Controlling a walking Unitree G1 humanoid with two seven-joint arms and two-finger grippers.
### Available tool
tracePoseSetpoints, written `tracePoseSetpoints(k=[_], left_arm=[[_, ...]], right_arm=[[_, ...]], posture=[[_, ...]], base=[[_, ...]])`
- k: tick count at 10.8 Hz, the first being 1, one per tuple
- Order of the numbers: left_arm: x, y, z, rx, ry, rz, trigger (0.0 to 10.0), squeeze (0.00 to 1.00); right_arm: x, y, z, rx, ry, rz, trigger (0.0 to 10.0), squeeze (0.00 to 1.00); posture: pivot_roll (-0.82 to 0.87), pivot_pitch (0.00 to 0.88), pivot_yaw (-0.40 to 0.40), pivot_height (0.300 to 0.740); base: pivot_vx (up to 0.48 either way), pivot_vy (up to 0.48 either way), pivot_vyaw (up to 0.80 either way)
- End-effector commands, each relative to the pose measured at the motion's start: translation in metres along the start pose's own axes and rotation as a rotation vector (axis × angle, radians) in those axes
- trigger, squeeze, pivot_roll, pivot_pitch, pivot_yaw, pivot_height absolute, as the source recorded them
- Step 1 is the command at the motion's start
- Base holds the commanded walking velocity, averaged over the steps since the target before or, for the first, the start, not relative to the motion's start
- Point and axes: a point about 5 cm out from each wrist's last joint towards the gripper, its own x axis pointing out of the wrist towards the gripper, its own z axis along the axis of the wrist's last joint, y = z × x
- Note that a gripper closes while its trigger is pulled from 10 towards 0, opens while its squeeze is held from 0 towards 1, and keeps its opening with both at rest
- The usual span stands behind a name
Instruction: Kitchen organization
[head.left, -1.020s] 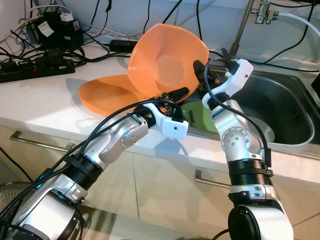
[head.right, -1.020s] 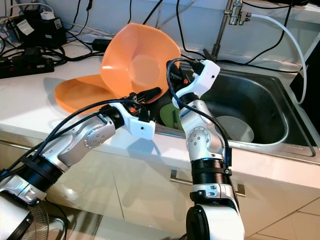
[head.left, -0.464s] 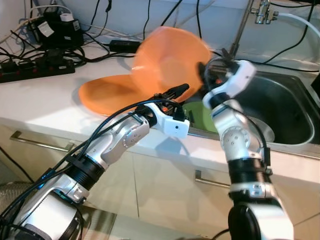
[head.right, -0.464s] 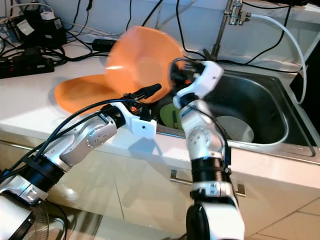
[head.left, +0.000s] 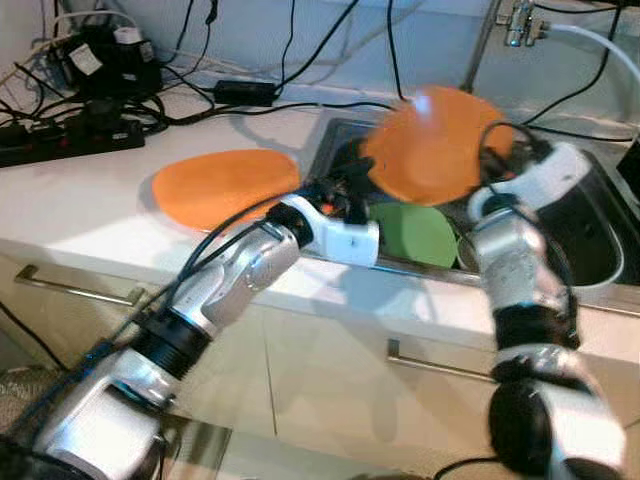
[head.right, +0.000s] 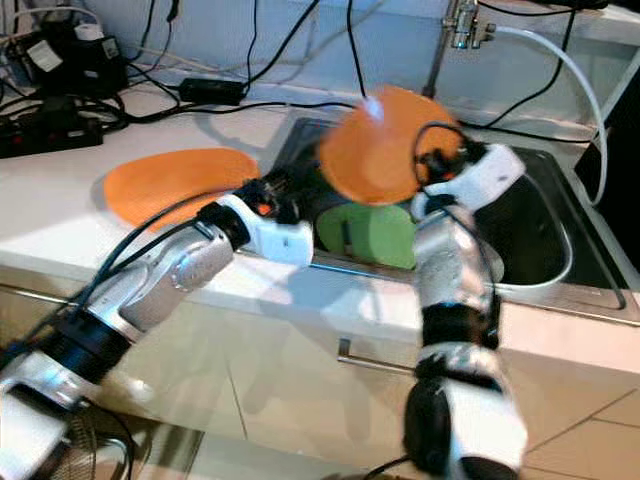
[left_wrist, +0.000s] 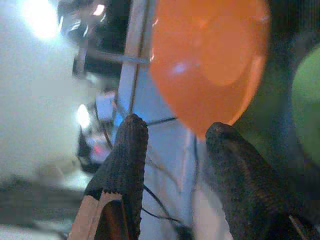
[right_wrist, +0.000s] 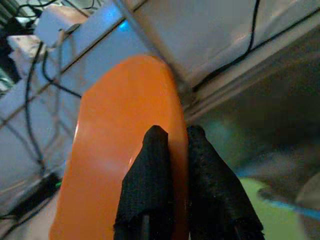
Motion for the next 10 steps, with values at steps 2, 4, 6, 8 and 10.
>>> tracePoseSetpoints(k=[2,4,6,8,10], left_arm=[[0.0,0.0,-0.001,-0.479,0.061,0.013,10.0,0.0],[0.0,-0.007,0.008,-0.871,0.059,-0.022,10.0,0.0],[-0.003,-0.012,0.013,-1.037,0.059,-0.113,10.0,0.0],[-0.012,-0.026,0.017,-1.101,0.13,-0.253,10.0,0.0],[-0.024,-0.043,0.017,-1.17,0.262,-0.407,10.0,0.0]], right_arm=[[0.005,0.0,0.006,-0.194,-0.063,0.008,10.0,0.0],[0.005,-0.006,-0.003,-0.355,-0.054,0.019,10.0,0.0],[0.004,-0.016,-0.021,-0.469,0.021,0.025,10.0,0.0],[-0.002,-0.03,-0.042,-0.543,0.13,0.008,10.0,0.0],[-0.006,-0.034,-0.056,-0.59,0.211,0.024,10.0,0.0]], posture=[[0.23,0.0,-0.033,0.74],[0.23,0.001,-0.035,0.74],[0.23,0.002,-0.038,0.74],[0.25,0.005,-0.041,0.74],[0.27,0.012,-0.049,0.74]], base=[[0.0,0.0,0.0],[0.0,0.0,0.0],[0.0,0.0,0.0],[0.0,0.0,0.0],[0.0,0.0,0.0]])
